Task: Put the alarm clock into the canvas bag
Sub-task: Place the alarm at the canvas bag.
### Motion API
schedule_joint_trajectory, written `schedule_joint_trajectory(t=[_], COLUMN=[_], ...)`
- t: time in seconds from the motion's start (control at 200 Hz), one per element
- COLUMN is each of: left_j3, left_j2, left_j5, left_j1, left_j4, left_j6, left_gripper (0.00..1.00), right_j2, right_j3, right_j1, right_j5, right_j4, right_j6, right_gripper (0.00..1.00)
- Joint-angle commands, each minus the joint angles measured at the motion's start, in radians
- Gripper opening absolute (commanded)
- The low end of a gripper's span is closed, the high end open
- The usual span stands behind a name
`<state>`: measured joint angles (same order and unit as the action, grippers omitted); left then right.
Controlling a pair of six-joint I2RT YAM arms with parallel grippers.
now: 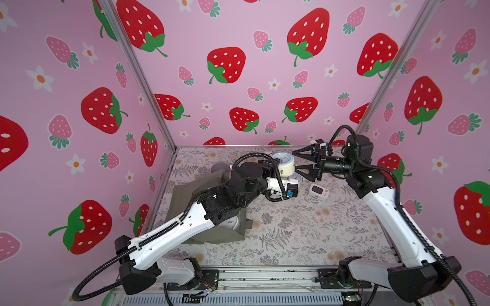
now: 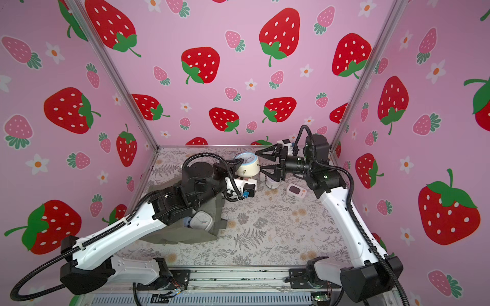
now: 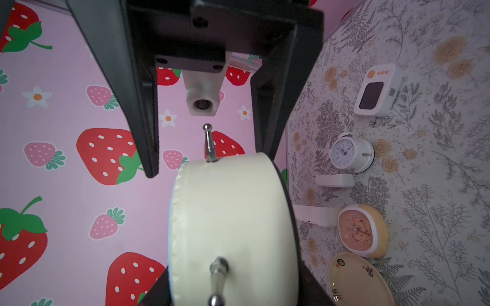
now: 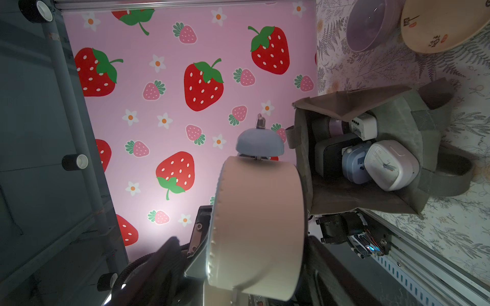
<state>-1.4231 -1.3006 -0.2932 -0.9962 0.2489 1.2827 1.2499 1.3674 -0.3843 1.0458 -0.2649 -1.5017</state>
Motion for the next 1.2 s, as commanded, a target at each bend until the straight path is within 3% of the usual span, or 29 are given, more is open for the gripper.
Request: schedule_joint_trajectory(t=[0.0,0.36,0.56,0.665,0.831,0.961,1.196], left_j3=[-0.011,-0.011,0.008,0.042,0.084,0.123,-0.044], left_j2=[-0.003,-0.011,0.015,0.055,0.177,0.297,0.306], left_j5=[0.040,0.035,-0.010,-0.065,-0.221,-0.270,-0.289], left_j1=[0.004,0.000,0.002,0.000,-0.038,-0.047,0.011], left_j4=[-0.052,-0.053,-0.078,-0.082,0.013,0.137,0.573], left_j6=[0.051,0.106,0.060,-0.016,-0.355,-0.633,-1.227], left_gripper=[0.54,0.62,0.99,0.99,1.00,0.97,0.90], right_j2=[0.000,-0.027,-0.039,-0.053,-0.066,-0.073,-0.065], right_j3=[0.017,-0.039,-0.054,-0.078,-0.105,-0.168,-0.244], right_j1=[-0.015,-0.033,-0.031,-0.025,-0.010,0.007,-0.021], right_j5=[0.041,0.048,0.045,0.025,-0.047,-0.069,-0.145], right_j4=[0.002,-0.016,0.039,0.131,0.206,0.231,0.132], right_j6=[-0.004,0.003,-0.015,-0.040,0.041,0.165,0.521], right_gripper=[0.70,0.51,0.45,0.45,0.46,0.47,0.47])
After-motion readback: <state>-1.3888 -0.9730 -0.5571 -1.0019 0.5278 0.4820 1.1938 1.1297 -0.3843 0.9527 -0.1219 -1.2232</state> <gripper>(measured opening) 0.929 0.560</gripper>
